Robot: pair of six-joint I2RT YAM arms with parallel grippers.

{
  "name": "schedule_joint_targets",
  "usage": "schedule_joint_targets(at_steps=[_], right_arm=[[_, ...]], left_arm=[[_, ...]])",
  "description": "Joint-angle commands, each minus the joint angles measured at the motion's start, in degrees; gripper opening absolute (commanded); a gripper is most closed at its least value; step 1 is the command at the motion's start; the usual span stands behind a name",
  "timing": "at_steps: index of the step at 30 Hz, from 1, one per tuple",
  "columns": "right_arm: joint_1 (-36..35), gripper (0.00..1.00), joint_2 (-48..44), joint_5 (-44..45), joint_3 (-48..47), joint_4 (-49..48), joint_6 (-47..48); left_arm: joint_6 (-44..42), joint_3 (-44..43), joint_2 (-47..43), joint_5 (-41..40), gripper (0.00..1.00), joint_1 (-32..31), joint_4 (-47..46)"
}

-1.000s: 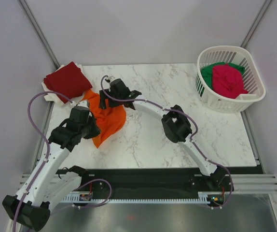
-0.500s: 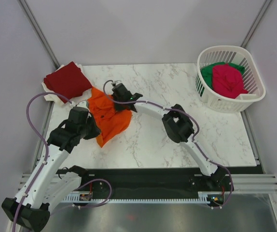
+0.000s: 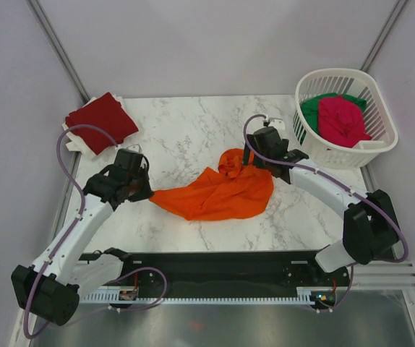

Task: Fold and stack the t-shirts
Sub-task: Flatten the tshirt out

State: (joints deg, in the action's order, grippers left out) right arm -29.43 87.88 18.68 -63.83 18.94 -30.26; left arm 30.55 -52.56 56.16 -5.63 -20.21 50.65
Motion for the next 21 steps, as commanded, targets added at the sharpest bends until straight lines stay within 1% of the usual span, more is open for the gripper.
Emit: schedule_joint_targets(at_steps=[1, 3, 5, 6, 7, 9, 10, 11, 13, 14, 16, 17, 19, 21], right_arm=[[0.2, 0.98, -3.4, 6.4, 4.9, 2.9, -1.6], [0.2, 0.98, -6.5, 7.8, 4.7, 3.2, -0.5], [-0.1, 0.98, -9.2, 7.9, 2.4, 3.4, 0.3], [-1.0, 0.98, -9.6, 7.3, 1.2, 3.1, 2.0], [-1.8, 0.97, -9.6, 4.8, -0.1, 2.3, 3.4], [-4.8, 0.94, -6.3, 1.0, -5.4, 2.2, 5.3], [-5.9, 0.93, -4.5, -2.7, -7.4, 2.9, 6.7], [-6.9, 0.90, -0.1, -4.2, -11.9, 3.7, 6.9], [-9.8, 0.87, 4.8, -6.4, -16.0, 5.7, 7.5], [-10.6, 0.85, 9.5, -7.1, -19.8, 6.5, 7.6], [-11.7, 0.83, 13.6, -7.6, -22.4, 7.4, 7.7], [-11.8, 0.83, 17.5, -7.2, -24.7, 8.0, 7.2], [-11.9, 0.83, 22.6, -6.9, -27.3, 9.3, 7.4], [-12.1, 0.83, 25.7, -6.5, -28.9, 9.7, 8.0]], left_arm=[[-3.8, -3.0, 3.2, -0.4, 0.02, 0.3, -2.0], [-5.3, -2.9, 6.2, 1.8, 0.02, 0.3, -3.0], [-7.4, -2.3, 9.1, 3.9, 0.02, 0.3, -4.7], [-8.0, -2.1, 10.1, 4.1, 0.02, 0.3, -5.1], [-8.2, -1.8, 10.9, 4.2, 0.02, 0.3, -6.1], [-8.9, -0.4, 12.6, 4.2, 0.02, 0.3, -7.1], [-9.0, -0.1, 13.0, 4.1, 0.02, 0.3, -7.6], [-9.4, 0.0, 13.3, 4.6, 0.02, 0.3, -7.7], [-9.7, -0.4, 12.9, 4.5, 0.02, 0.3, -7.7], [-10.0, -0.4, 12.6, 3.7, 0.02, 0.3, -7.8], [-10.2, -0.3, 11.5, 2.6, 0.02, 0.4, -7.9], [-10.2, 0.1, 11.3, 2.2, 0.02, 0.5, -7.9], [-10.0, 0.3, 10.6, 2.7, 0.02, 0.5, -7.9], [-9.9, 0.5, 10.1, 2.7, 0.02, 0.4, -8.1]])
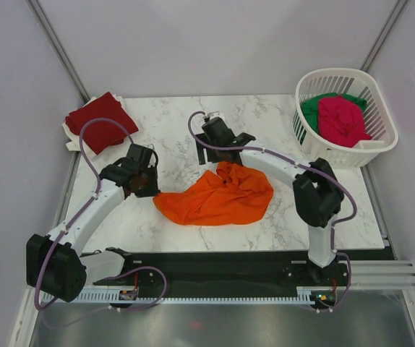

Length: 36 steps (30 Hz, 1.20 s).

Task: Fold and stack the t-shirts
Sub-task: Flatten the tshirt out

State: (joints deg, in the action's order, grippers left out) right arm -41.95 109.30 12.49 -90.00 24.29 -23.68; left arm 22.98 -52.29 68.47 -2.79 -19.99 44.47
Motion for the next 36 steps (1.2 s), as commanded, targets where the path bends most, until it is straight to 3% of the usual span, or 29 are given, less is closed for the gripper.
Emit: schedule_joint_targets(at_steps=[1, 4, 12, 19, 20, 21, 23, 24, 27, 30, 36], right_arm=[[0.3, 0.83, 7.2, 0.0, -3.4, 4.9, 1.7], [-0.1, 0.82, 11.5, 3.9, -8.1, 8.0, 2.7], [0.0, 0.82, 10.9, 11.1, -7.5, 9.0, 3.9], [0.0, 0.71, 13.9, 11.2, -6.5, 9.0, 4.4], [-0.1, 0.68, 14.4, 10.9, -6.6, 8.8, 4.4], [-0.1, 0.52, 15.0, 10.6, -6.5, 8.7, 4.5], [0.0, 0.37, 15.1, 10.8, -6.4, 8.4, 4.5], [-0.1, 0.23, 14.8, 11.0, -6.3, 8.0, 4.5], [0.2, 0.07, 14.0, 11.4, -6.9, 8.0, 5.0], [1.2, 0.00, 11.7, 11.3, -8.6, 8.6, 5.4], [2.1, 0.00, 0.5, 13.2, -18.0, 13.1, 8.3]], left_arm=[[-2.3, 0.3, -2.4, 0.0, 0.02, 0.3, -2.0], [-2.4, 0.3, -2.8, -0.4, 0.02, 0.3, -2.0], [-2.3, 0.5, -3.3, -0.5, 0.02, 0.3, -2.1], [-2.4, 0.5, -3.3, -0.6, 0.02, 0.3, -2.1], [-2.4, 0.5, -3.3, -0.6, 0.02, 0.3, -2.0], [-2.4, 0.5, -3.3, -0.7, 0.02, 0.3, -2.1], [-2.3, 0.6, -3.3, -0.7, 0.02, 0.3, -2.1], [-2.3, 0.6, -3.3, -0.9, 0.02, 0.3, -2.1], [-2.3, 0.6, -3.1, -1.2, 0.02, 0.2, -2.1], [-2.2, 0.5, -3.1, -1.6, 0.02, 0.3, -2.0], [-1.5, 0.6, -6.9, -4.9, 0.02, 0.3, -2.1]])
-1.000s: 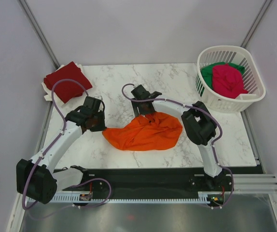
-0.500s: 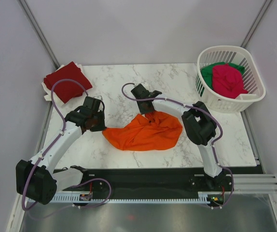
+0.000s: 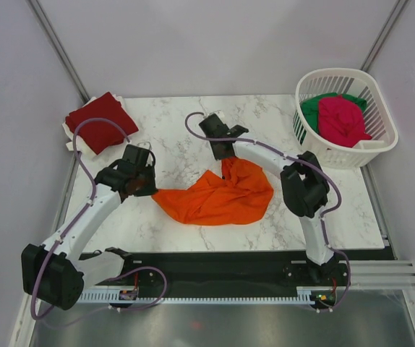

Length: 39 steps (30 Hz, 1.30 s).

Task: Fold and stack the t-shirts
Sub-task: Flatten the tshirt out

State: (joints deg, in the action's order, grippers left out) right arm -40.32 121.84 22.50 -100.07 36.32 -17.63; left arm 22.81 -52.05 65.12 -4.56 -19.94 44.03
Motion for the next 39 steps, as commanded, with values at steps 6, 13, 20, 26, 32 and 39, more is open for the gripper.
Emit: schedule_joint_targets(at_steps=[6, 13, 20, 26, 32, 39], right_arm=[[2.3, 0.00, -34.1, 16.8, -2.5, 2.9, 1.6], [9.0, 0.61, -61.9, 25.7, 27.4, 3.1, -7.5], [9.2, 0.98, -63.1, 15.3, 39.3, 6.1, -13.7], [9.3, 0.98, -60.7, 15.2, 34.1, 6.0, -10.9], [9.3, 0.98, -60.1, 2.1, 37.2, 4.2, -11.9], [7.5, 0.91, -63.9, -11.7, 53.6, -0.4, -19.5]], left_arm=[[-0.9, -0.1, -6.7, -6.8, 0.02, 0.3, -1.6], [0.2, 0.2, -10.5, -10.6, 0.02, 0.8, -1.6], [0.4, 0.4, -10.0, -9.8, 0.02, 1.2, -1.6], [0.5, 0.7, -10.3, -8.9, 0.02, 1.2, -1.6], [0.3, 0.7, -9.8, -8.2, 0.02, 1.2, -1.5], [0.2, 0.7, -10.2, -7.6, 0.02, 1.2, -1.5]])
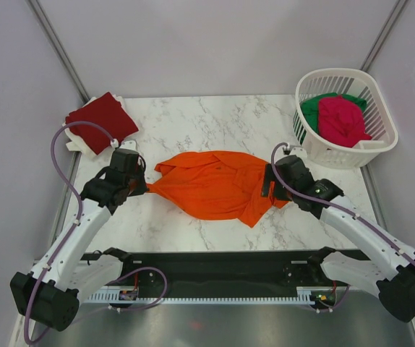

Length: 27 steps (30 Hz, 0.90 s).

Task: Fold and stack the t-shirts
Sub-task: Flatten the tshirt out

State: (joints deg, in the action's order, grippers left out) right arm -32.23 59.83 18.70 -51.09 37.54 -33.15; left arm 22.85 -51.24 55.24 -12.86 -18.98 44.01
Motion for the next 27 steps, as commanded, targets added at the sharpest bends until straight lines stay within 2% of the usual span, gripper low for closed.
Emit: schedule_joint_targets(at_steps=[1, 8, 12, 27], right_arm=[[-0.6, 0.89, -2.1, -8.5, 5.8, -2.5, -4.3], [-0.6, 0.77, 1.5, -9.3, 10.7, -7.8, -3.7], [-0.6, 0.74, 5.2, -10.2, 11.1, -11.3, -3.2], [-0.3, 0.65, 12.8, -1.1, 7.8, -14.0, 1.0]], left_arm=[[0.1, -0.1, -0.2, 0.8, 0.02, 0.3, -1.6], [0.1, -0.1, -0.4, 1.0, 0.02, 0.3, -1.6], [0.1, 0.0, -0.5, 1.2, 0.02, 0.3, -1.6], [0.2, 0.1, -0.7, 1.0, 0.02, 0.3, -1.6]])
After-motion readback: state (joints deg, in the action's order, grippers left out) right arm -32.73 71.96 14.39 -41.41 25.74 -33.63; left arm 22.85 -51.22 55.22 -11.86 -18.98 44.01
